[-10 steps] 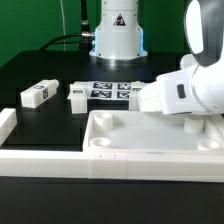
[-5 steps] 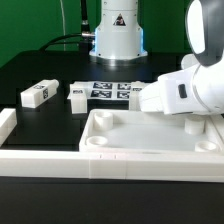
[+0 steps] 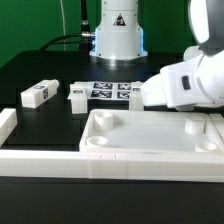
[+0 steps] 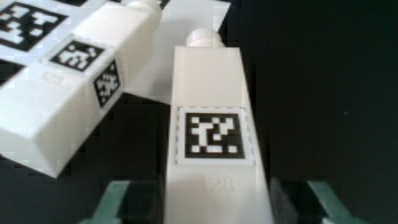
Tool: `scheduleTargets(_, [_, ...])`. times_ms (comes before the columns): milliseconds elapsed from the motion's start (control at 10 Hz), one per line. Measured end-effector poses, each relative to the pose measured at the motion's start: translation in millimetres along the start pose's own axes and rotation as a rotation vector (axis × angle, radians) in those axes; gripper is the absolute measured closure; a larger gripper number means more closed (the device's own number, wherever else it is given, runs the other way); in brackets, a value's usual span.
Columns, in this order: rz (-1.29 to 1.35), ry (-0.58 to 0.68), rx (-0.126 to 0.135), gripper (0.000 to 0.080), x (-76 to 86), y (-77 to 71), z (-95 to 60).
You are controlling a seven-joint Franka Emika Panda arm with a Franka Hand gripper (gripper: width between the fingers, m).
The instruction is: Assemble desk
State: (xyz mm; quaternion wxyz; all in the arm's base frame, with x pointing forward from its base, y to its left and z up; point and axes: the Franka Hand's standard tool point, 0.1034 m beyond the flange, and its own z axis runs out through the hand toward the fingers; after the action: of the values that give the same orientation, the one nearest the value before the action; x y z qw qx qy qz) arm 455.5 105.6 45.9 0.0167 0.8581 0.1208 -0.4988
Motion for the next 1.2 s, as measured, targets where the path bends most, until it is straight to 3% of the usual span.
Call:
scheduleTargets(200, [0.0, 0.009, 0.005, 0.0512, -11.9, -2.4, -14.3])
scheduleTargets(500, [0.0, 0.058, 0.003, 0.0512, -3.6, -2.5, -16.7])
scheduleTargets(700, [0.004, 0.192, -0.004, 0.0512, 3.8, -1.5, -31.4])
scheduleTargets(900, [0.014, 0.285, -0.008, 0.0512, -18.5, 0.6, -57.2])
scheduleTargets(1200, [0.022, 0.429, -0.018, 0.0511, -36.4, 2.2, -86.4])
